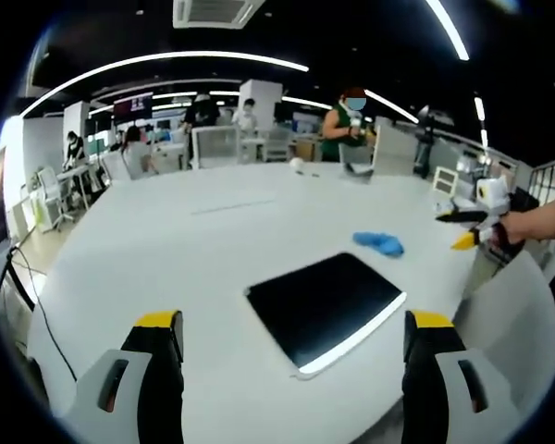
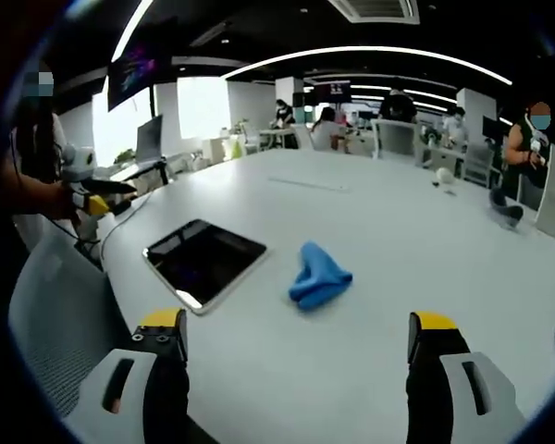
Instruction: Wipe the mirror surface with the cleaning cloth until all visible marks leave the cleaned area.
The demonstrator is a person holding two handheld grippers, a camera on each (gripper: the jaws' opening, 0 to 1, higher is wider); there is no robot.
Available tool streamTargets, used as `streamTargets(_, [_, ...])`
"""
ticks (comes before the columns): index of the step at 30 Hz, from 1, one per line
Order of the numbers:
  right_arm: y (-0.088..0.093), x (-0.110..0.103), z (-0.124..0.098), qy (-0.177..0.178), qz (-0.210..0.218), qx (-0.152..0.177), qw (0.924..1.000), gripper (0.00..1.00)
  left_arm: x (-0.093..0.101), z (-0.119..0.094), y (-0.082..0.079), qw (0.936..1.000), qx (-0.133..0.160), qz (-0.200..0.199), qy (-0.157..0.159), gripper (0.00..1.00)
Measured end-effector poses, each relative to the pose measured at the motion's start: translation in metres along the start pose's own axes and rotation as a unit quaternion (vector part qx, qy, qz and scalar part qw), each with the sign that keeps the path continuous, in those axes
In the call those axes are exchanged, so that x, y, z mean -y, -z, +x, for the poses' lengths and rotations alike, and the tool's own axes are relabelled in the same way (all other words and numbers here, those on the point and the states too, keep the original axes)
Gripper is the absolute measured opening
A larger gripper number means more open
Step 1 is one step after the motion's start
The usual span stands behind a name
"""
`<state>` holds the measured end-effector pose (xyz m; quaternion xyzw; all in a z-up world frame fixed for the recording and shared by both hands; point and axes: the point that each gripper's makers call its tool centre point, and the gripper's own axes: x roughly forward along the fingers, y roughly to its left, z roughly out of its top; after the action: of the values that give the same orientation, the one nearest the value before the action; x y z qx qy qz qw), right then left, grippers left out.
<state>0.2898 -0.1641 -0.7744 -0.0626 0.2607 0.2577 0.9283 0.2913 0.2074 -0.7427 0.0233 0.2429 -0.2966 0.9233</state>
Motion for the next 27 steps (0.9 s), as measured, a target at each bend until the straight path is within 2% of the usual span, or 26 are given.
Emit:
streamTargets(2, [-0.003,-0.002,0.002,-0.003,-0.003,-0.002,1.0000,0.99,0.004,0.000,0.001,0.9998,-0.004,0.016,0.013,1.00])
streamTargets(4, [-0.006,-0.003,0.003,-0.004,-0.008,-0.002,1.0000,0.99,0.005,0.000,0.004,0.9989,-0.012,0.045,0.013,1.00])
streamTargets(10, [-0.008,-0.003,0.004,-0.008,-0.012,-0.006,0.9999,0.99,0.002,0.001,0.006,0.9991,-0.024,0.033,0.009,1.00])
streamTargets(15, [-0.006,-0.002,0.005,-0.009,-0.012,-0.016,0.9998,0.98,-0.002,0.001,-0.002,0.9999,-0.011,0.005,0.004,1.00])
streamTargets(17, [-0.005,-0.007,0.005,-0.021,-0.009,-0.021,0.9995,0.98,-0.003,0.001,-0.003,0.9999,-0.009,0.006,0.003,1.00])
streamTargets(27, [-0.008,-0.006,0.008,-0.023,-0.014,-0.033,0.9991,0.98,-0.001,0.003,0.000,0.9998,-0.014,0.006,0.009,1.00])
